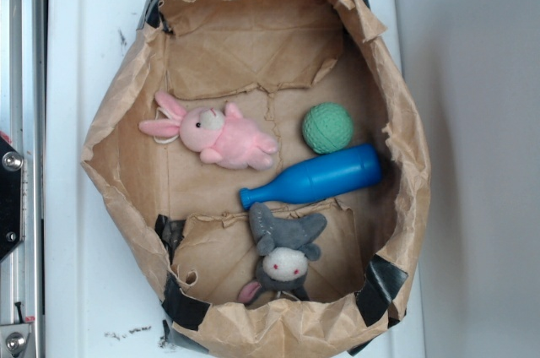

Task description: Grab the green ball.

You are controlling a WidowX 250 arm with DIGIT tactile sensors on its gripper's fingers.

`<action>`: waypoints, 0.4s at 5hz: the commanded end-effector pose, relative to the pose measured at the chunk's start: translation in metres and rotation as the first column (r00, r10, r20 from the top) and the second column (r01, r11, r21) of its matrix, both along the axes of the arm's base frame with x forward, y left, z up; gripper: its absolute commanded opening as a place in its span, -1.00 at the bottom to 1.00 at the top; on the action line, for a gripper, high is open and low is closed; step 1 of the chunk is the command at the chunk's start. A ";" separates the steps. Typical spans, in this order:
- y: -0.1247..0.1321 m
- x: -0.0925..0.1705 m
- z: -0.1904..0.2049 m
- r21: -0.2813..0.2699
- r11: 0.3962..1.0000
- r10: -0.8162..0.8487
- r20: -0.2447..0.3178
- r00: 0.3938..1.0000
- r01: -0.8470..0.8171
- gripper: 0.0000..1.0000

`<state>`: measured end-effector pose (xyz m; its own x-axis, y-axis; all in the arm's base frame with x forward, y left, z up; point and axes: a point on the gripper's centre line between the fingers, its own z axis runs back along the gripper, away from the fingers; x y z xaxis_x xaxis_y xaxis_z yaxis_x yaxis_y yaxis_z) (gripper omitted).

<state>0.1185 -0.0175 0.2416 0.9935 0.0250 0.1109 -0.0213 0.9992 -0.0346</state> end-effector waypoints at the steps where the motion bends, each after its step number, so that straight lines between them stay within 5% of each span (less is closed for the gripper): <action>1: 0.000 0.000 0.000 0.000 1.000 0.000 0.000 1.000 0.000 1.00; 2: 0.021 0.049 0.003 0.014 0.998 0.059 0.011 0.998 -0.059 1.00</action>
